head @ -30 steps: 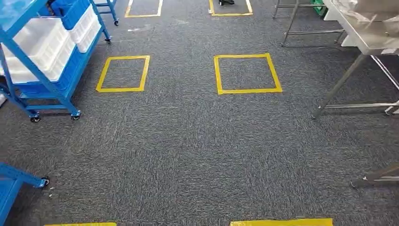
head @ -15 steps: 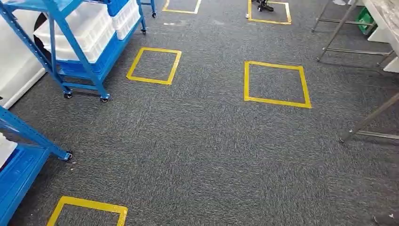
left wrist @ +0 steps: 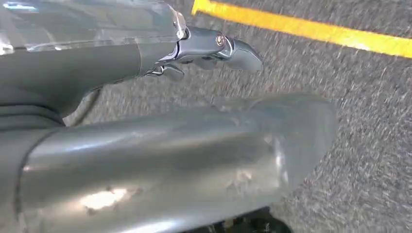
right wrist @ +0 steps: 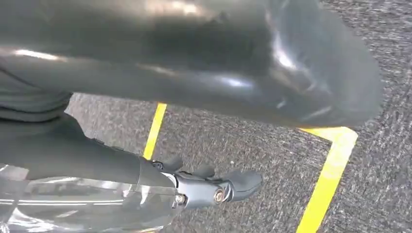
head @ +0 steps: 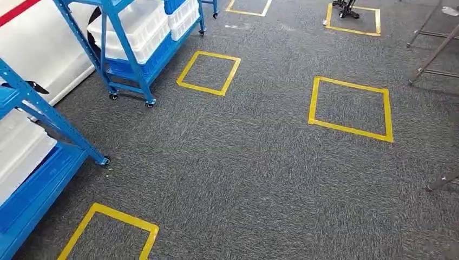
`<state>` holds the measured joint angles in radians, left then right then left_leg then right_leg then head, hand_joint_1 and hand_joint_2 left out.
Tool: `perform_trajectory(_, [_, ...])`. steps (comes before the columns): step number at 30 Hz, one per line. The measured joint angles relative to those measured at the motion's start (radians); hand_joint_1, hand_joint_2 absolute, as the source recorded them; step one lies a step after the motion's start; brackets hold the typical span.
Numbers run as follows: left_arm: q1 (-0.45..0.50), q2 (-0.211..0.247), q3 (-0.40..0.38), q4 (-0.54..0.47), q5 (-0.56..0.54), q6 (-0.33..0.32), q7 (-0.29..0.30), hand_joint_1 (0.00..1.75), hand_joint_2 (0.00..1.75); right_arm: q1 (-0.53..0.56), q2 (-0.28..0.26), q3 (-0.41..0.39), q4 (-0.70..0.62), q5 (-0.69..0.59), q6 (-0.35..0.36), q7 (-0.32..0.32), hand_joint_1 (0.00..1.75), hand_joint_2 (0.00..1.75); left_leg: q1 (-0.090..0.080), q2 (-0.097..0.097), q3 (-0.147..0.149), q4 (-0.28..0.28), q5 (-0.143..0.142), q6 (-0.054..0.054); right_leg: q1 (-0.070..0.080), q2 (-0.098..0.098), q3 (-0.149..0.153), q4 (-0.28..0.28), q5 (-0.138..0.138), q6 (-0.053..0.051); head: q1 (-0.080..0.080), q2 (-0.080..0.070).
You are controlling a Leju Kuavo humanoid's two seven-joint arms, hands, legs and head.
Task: Take the parts from the cabinet and place them on the table.
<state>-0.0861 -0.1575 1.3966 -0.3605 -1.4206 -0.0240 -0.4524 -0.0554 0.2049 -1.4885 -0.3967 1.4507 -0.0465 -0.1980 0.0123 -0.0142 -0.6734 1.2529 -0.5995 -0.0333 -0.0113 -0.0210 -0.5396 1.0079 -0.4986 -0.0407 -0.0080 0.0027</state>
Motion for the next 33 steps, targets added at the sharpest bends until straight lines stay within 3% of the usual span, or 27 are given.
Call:
perform_trajectory(1, [0.0, 0.0, 0.0, 0.001, 0.0, 0.0, 0.0, 0.0, 0.0, 0.0, 0.0, 0.0, 0.002, 0.002, 0.0, 0.004, 0.0, 0.0, 0.001, 0.003, -0.026, 0.056, -0.016, -0.002, 0.002, -0.015, 0.0, 0.0, -0.001, -0.001, 0.0, 0.0])
perform_trajectory(2, [0.001, 0.0, 0.0, 0.002, 0.0, 0.0, 0.0, 0.0, 0.0, 0.0, 0.0, 0.0, 0.004, 0.002, 0.0, 0.008, 0.0, 0.0, 0.001, 0.006, -0.029, 0.066, -0.008, -0.004, 0.003, -0.027, 0.001, 0.001, -0.002, -0.001, 0.0, 0.0])
perform_trajectory(3, [0.003, 0.001, 0.0, 0.003, 0.0, 0.0, 0.002, 0.0, 0.0, -0.001, 0.0, 0.001, 0.006, 0.002, 0.0, 0.01, 0.0, 0.0, 0.001, 0.008, -0.01, 0.03, 0.021, -0.004, 0.004, -0.04, 0.001, 0.001, -0.004, -0.001, 0.0, 0.0])
perform_trajectory(5, [0.004, 0.004, 0.0, 0.003, 0.0, 0.0, 0.003, 0.0, 0.0, -0.004, 0.0, 0.005, 0.011, 0.003, 0.0, 0.013, 0.0, 0.0, 0.001, 0.029, 0.081, -0.139, 0.107, 0.0, 0.004, -0.064, 0.008, 0.003, -0.009, 0.004, -0.001, 0.0])
perform_trajectory(6, [0.002, 0.005, -0.002, 0.003, 0.0, 0.0, 0.003, 0.0, 0.0, -0.004, 0.0, 0.007, 0.013, 0.003, 0.0, 0.015, 0.0, 0.0, -0.001, 0.074, 0.124, -0.216, 0.132, 0.006, 0.006, -0.074, 0.012, 0.004, -0.013, 0.009, -0.001, 0.0])
perform_trajectory(7, [-0.002, 0.005, -0.003, 0.004, 0.0, 0.0, 0.004, 0.0, 0.0, -0.003, -0.001, 0.007, 0.015, 0.003, -0.001, 0.018, 0.0, 0.0, -0.014, 0.098, 0.131, -0.246, 0.121, 0.011, 0.015, -0.083, 0.012, 0.011, -0.02, 0.017, -0.001, 0.0])
perform_trajectory(8, [-0.004, 0.005, -0.004, 0.004, 0.001, 0.001, 0.004, 0.0, 0.0, -0.004, -0.001, 0.008, 0.017, 0.003, -0.001, 0.019, 0.0, 0.0, -0.013, 0.081, 0.129, -0.241, 0.125, 0.021, 0.014, -0.094, 0.014, 0.008, -0.019, 0.021, 0.005, 0.0])
perform_trajectory(10, [0.001, 0.008, -0.005, 0.004, 0.004, 0.003, 0.005, 0.0, 0.0, -0.011, -0.001, 0.009, 0.019, 0.003, -0.001, 0.021, 0.0, 0.0, -0.016, 0.06, 0.122, -0.241, 0.125, 0.029, 0.011, -0.115, 0.021, 0.005, -0.021, 0.029, 0.006, 0.0])
perform_trajectory(11, [0.002, 0.008, -0.005, 0.004, 0.004, 0.003, 0.005, 0.0, 0.0, -0.016, -0.001, 0.011, 0.019, 0.003, -0.001, 0.023, 0.0, 0.0, -0.01, 0.046, 0.129, -0.252, 0.131, 0.038, 0.014, -0.122, 0.026, 0.005, -0.026, 0.037, 0.006, 0.0])
perform_trajectory(12, [0.004, 0.008, -0.006, 0.005, 0.005, 0.005, 0.005, 0.0, 0.0, -0.015, -0.002, 0.012, 0.02, 0.003, -0.001, 0.027, 0.0, 0.0, -0.006, 0.039, 0.137, -0.257, 0.136, 0.044, 0.005, -0.073, 0.026, 0.02, -0.039, 0.045, 0.006, 0.0])
perform_trajectory(13, [0.003, 0.008, -0.007, 0.006, 0.005, 0.006, 0.006, 0.0, 0.0, -0.014, -0.002, 0.013, 0.02, 0.003, -0.002, 0.028, 0.0, 0.0, -0.006, 0.031, 0.135, -0.258, 0.138, 0.047, 0.005, -0.019, 0.003, 0.063, -0.07, 0.047, 0.01, 0.0])
perform_trajectory(14, [0.0, 0.008, -0.008, 0.006, 0.005, 0.006, 0.006, 0.0, 0.0, -0.013, -0.002, 0.014, 0.021, 0.003, -0.002, 0.029, 0.0, 0.0, -0.005, 0.02, 0.132, -0.258, 0.14, 0.054, 0.003, 0.006, -0.035, 0.137, -0.112, 0.047, 0.013, 0.0])
perform_trajectory(16, [-0.004, 0.009, -0.009, 0.006, 0.005, 0.008, 0.006, 0.0, 0.0, -0.01, -0.002, 0.014, 0.022, 0.007, -0.001, 0.033, 0.0, 0.0, -0.007, -0.005, 0.13, -0.257, 0.14, 0.057, 0.001, 0.017, -0.111, 0.283, -0.167, 0.049, 0.013, 0.0])
perform_trajectory(17, [-0.004, 0.009, -0.01, 0.006, 0.005, 0.008, 0.006, 0.0, 0.0, -0.009, -0.002, 0.015, 0.022, 0.008, -0.001, 0.036, 0.0, 0.0, -0.008, -0.019, 0.131, -0.257, 0.14, 0.057, 0.0, 0.017, -0.129, 0.308, -0.161, 0.048, 0.013, 0.0])
perform_trajectory(18, [-0.002, 0.009, -0.01, 0.007, 0.005, 0.008, 0.007, 0.0, 0.0, -0.009, -0.002, 0.015, 0.023, 0.009, -0.001, 0.036, 0.0, 0.0, -0.007, -0.035, 0.133, -0.256, 0.14, 0.057, -0.002, 0.018, -0.123, 0.286, -0.129, 0.048, 0.013, 0.0])
perform_trajectory(20, [-0.001, 0.009, -0.01, 0.007, 0.005, 0.008, 0.008, 0.0, 0.0, -0.008, -0.002, 0.015, 0.023, 0.009, -0.001, 0.037, 0.0, 0.0, -0.005, -0.066, 0.136, -0.25, 0.136, 0.051, -0.007, 0.032, -0.061, 0.136, -0.028, 0.046, 0.013, 0.0])
perform_trajectory(21, [-0.001, 0.008, -0.011, 0.008, 0.005, 0.009, 0.008, 0.0, 0.0, -0.007, -0.003, 0.015, 0.023, 0.009, -0.001, 0.037, 0.0, 0.0, -0.004, -0.077, 0.135, -0.246, 0.133, 0.046, -0.012, 0.065, -0.028, 0.057, 0.01, 0.045, 0.014, 0.0])
perform_trajectory(22, [-0.003, 0.008, -0.014, 0.009, 0.005, 0.009, 0.008, 0.0, 0.0, -0.006, -0.003, 0.015, 0.024, 0.009, -0.001, 0.037, 0.0, 0.0, -0.008, -0.087, 0.129, -0.239, 0.129, 0.039, -0.009, 0.106, -0.022, 0.035, -0.005, 0.048, 0.014, 0.0])
perform_trajectory(24, [-0.003, 0.008, -0.016, 0.009, 0.005, 0.008, 0.008, 0.0, 0.0, -0.008, -0.003, 0.016, 0.024, 0.009, -0.001, 0.037, 0.0, 0.0, -0.007, -0.1, 0.123, -0.238, 0.13, 0.029, -0.01, 0.084, -0.022, 0.032, 0.0, 0.041, 0.014, 0.0])
perform_trajectory(26, [0.002, 0.008, -0.016, 0.009, 0.005, 0.009, 0.009, 0.0, 0.0, -0.013, -0.003, 0.018, 0.025, 0.01, -0.001, 0.037, 0.0, 0.0, -0.001, -0.122, 0.119, -0.244, 0.132, 0.012, -0.005, 0.065, -0.019, 0.028, 0.002, 0.027, 0.015, 0.0])
perform_trajectory(27, [0.002, 0.01, -0.016, 0.009, 0.004, 0.009, 0.01, 0.0, 0.0, -0.013, -0.002, 0.019, 0.026, 0.011, 0.0, 0.038, 0.0, 0.0, 0.0, -0.098, 0.12, -0.235, 0.125, 0.009, -0.011, 0.05, -0.017, 0.02, 0.007, 0.018, 0.015, 0.0])
perform_trajectory(28, [0.002, 0.01, -0.016, 0.009, 0.004, 0.009, 0.01, 0.0, 0.0, -0.012, -0.002, 0.021, 0.026, 0.011, -0.001, 0.038, 0.0, 0.0, -0.005, -0.043, 0.108, -0.207, 0.105, 0.006, -0.009, 0.042, -0.015, 0.017, 0.006, 0.012, 0.009, 0.0])
perform_trajectory(29, [0.001, 0.009, -0.017, 0.01, 0.003, 0.009, 0.011, 0.0, 0.0, -0.011, -0.002, 0.021, 0.026, 0.012, -0.001, 0.038, 0.0, 0.0, -0.005, -0.017, 0.084, -0.157, 0.072, 0.003, -0.008, 0.031, -0.015, 0.017, 0.005, 0.007, 0.001, 0.0])
perform_trajectory(30, [-0.002, 0.008, -0.019, 0.013, 0.003, 0.009, 0.012, 0.0, 0.0, -0.008, -0.002, 0.023, 0.027, 0.013, -0.001, 0.039, 0.0, 0.0, -0.002, 0.0, 0.034, -0.055, 0.018, -0.002, -0.004, 0.012, -0.015, 0.018, 0.003, 0.004, 0.002, 0.0])
perform_trajectory(31, [-0.003, 0.008, -0.02, 0.014, 0.004, 0.009, 0.012, 0.0, 0.0, -0.007, -0.002, 0.023, 0.027, 0.013, -0.001, 0.041, 0.0, 0.0, -0.001, 0.003, 0.0, 0.017, -0.01, -0.004, -0.002, -0.003, -0.015, 0.018, 0.002, 0.002, 0.002, 0.0])
perform_trajectory(32, [-0.002, 0.008, -0.02, 0.014, 0.004, 0.009, 0.012, 0.0, 0.0, -0.007, -0.002, 0.023, 0.027, 0.013, -0.001, 0.042, 0.0, 0.0, -0.001, 0.006, -0.025, 0.068, -0.02, -0.005, 0.0, -0.017, -0.015, 0.018, 0.0, 0.001, 0.002, 0.0])
perform_trajectory(33, [0.0, 0.008, -0.021, 0.015, 0.005, 0.009, 0.012, 0.0, 0.0, -0.007, -0.002, 0.024, 0.027, 0.013, -0.001, 0.046, 0.0, 0.0, -0.001, 0.007, -0.025, 0.067, -0.006, -0.006, 0.001, -0.03, -0.014, 0.018, -0.001, 0.001, 0.002, 0.0])
